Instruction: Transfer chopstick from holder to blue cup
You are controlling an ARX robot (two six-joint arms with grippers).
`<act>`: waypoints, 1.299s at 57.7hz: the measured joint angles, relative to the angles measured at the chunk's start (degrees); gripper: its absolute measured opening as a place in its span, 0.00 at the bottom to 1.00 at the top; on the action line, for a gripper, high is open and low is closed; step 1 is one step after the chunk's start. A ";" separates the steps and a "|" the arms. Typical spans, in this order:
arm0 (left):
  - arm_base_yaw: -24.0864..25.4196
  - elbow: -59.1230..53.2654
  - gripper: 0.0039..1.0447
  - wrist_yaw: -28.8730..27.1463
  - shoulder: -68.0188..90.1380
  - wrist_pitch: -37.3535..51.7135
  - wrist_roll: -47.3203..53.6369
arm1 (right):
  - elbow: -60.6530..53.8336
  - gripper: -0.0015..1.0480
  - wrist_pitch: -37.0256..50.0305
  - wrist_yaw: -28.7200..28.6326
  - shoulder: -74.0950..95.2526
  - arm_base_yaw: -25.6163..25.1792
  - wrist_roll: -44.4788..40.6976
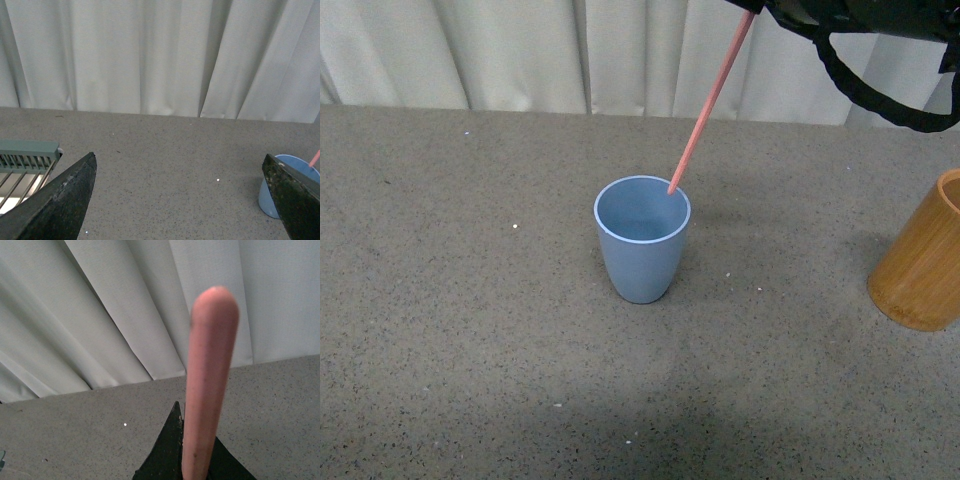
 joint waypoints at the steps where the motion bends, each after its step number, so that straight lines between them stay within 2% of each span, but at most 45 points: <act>1: 0.00 0.00 0.94 0.02 0.00 0.00 0.00 | 0.02 0.01 0.00 0.00 0.09 0.00 0.00; 43: 0.00 0.00 0.94 0.00 0.00 0.00 0.00 | 1.95 0.01 -0.98 0.13 3.56 1.92 1.31; 46: 0.00 0.00 0.94 0.00 0.00 0.00 0.00 | 1.95 0.09 -0.96 -0.13 3.78 2.19 1.31; 50: 0.00 0.00 0.94 0.00 0.00 0.00 0.00 | 1.95 0.25 -0.92 -0.17 3.98 2.54 1.44; 55: 0.00 0.00 0.94 0.00 0.00 0.00 0.00 | 1.95 0.39 -0.83 -0.17 4.07 2.62 1.46; 60: 0.00 0.00 0.94 0.00 0.00 0.00 0.00 | 1.92 0.58 -0.63 0.44 4.07 2.62 1.42; 72: 0.00 0.00 0.94 0.00 0.00 0.00 0.00 | -1.44 0.90 1.03 3.61 1.25 1.36 0.33; 75: 0.00 0.00 0.94 0.00 0.00 0.00 0.00 | -4.13 0.92 3.04 3.65 -0.98 0.48 -0.46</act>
